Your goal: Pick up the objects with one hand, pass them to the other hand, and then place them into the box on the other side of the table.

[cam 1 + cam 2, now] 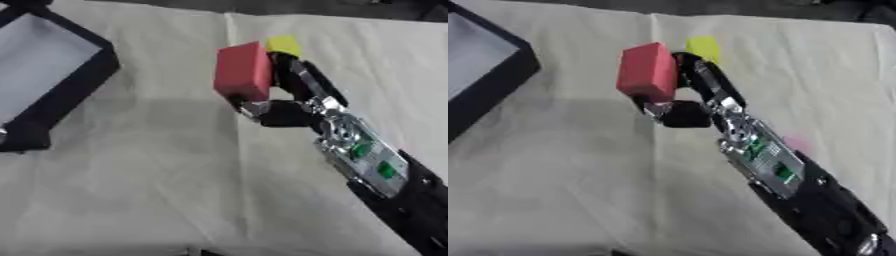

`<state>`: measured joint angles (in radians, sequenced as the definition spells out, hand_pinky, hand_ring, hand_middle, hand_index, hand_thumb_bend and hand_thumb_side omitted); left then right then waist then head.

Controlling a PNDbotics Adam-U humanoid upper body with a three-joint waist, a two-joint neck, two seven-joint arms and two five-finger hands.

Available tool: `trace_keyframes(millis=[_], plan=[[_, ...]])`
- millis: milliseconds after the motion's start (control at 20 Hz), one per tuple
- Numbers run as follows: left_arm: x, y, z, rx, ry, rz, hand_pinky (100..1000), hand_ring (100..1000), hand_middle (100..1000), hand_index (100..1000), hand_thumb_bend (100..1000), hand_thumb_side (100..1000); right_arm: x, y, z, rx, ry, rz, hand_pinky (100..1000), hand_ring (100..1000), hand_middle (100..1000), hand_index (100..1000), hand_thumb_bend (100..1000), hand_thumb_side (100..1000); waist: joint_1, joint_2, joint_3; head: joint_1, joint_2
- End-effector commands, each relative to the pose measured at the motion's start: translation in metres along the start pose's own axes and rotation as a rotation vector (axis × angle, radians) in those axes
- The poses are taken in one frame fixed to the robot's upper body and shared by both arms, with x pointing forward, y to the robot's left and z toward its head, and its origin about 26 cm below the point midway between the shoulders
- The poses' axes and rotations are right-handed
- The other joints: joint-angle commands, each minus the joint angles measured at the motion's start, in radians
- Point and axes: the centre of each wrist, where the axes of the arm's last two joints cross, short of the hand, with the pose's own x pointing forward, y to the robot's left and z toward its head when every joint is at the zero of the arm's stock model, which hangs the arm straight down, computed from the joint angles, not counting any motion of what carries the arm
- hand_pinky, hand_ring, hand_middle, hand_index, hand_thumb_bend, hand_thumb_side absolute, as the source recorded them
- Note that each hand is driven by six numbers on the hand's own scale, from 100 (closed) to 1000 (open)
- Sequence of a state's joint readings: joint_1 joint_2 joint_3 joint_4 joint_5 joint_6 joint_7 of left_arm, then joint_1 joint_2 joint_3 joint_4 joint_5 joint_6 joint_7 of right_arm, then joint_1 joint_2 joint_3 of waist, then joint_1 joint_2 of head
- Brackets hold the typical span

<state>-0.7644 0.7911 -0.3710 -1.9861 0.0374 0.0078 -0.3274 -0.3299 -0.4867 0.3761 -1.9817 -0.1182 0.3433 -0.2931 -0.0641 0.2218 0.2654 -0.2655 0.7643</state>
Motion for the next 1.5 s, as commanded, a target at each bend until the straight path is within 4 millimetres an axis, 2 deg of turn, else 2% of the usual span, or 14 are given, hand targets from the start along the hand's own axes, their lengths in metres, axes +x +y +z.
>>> trace_keyframes(millis=[50, 500, 950, 1500], plan=[[0.009, 0.004, -0.006, -0.048, -0.004, -0.042, 830, 747, 824, 812, 766, 342, 0.009, 0.002, -0.001, 0.009, -0.027, -0.006, 764, 631, 340, 431, 403, 100, 0.008, -0.017, 0.004, -0.009, 0.006], [0.021, -0.004, -0.026, -0.166, 0.004, -0.080, 835, 754, 827, 815, 737, 356, 0.019, 0.014, -0.007, 0.026, -0.040, -0.021, 764, 627, 341, 432, 391, 100, 0.012, -0.018, 0.019, -0.039, 0.006], [0.036, -0.005, -0.045, -0.195, 0.007, -0.115, 837, 762, 831, 822, 714, 350, 0.027, 0.023, -0.011, 0.045, -0.068, -0.001, 763, 625, 341, 432, 393, 100, 0.020, -0.020, 0.037, -0.074, 0.006], [0.048, -0.008, -0.060, -0.243, 0.081, -0.230, 848, 792, 841, 865, 710, 304, 0.027, 0.032, -0.015, 0.035, -0.103, 0.033, 763, 621, 342, 432, 395, 100, 0.026, -0.020, 0.042, -0.073, 0.006]])
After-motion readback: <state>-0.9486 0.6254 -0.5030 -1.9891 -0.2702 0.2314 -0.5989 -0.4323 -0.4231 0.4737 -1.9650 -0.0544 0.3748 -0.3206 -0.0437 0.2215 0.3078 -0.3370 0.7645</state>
